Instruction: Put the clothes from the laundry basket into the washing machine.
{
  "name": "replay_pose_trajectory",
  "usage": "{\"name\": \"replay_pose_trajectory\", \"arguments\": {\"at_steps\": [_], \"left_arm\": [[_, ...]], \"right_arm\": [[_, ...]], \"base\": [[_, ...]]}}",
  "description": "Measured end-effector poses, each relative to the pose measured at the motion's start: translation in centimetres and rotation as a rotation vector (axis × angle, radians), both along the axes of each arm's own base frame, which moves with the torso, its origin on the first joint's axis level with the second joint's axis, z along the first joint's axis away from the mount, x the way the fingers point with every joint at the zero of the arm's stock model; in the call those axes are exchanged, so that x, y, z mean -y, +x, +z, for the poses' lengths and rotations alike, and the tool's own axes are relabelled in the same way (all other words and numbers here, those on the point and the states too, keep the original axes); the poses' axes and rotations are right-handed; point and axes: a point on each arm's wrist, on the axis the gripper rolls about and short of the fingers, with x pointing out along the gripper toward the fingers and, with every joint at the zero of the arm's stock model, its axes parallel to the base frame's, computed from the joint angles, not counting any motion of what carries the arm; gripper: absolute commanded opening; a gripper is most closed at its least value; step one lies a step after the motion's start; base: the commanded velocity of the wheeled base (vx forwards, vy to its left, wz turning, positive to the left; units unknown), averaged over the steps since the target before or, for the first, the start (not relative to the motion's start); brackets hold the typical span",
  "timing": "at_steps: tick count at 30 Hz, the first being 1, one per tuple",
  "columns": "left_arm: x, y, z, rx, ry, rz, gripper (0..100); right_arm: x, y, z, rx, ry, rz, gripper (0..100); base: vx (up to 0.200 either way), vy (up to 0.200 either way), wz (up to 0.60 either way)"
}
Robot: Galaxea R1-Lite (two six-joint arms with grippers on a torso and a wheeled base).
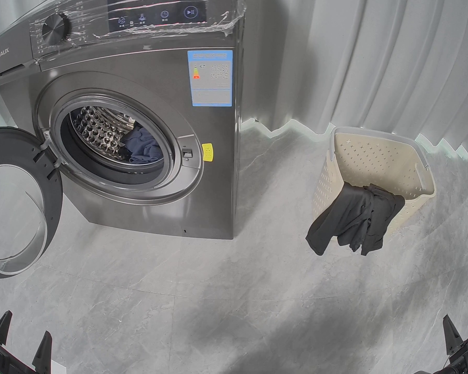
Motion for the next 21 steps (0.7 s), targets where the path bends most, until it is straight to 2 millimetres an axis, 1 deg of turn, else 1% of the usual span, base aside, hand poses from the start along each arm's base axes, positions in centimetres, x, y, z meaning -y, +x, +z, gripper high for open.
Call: {"name": "replay_pose_trajectory", "arguments": {"at_steps": [7,13,21], "left_arm": [[0.01,0.00,0.00,0.000,-0.002,-0.004,100],[-0.01,0.01,0.00,-0.001,-0.005,0.002,100],[0.00,0.01,0.00,-0.001,-0.005,-0.001,100]], "right_arm": [[0.00,0.00,0.00,0.000,0.000,0.000,100],[0.00,0.01,0.00,-0.001,0.000,-0.002,100],[0.00,0.01,0.00,-0.001,0.000,0.000,100]], "base": [[0.000,0.000,0.00],[0.200,0.000,0.00],[0.000,0.000,0.00]]}}
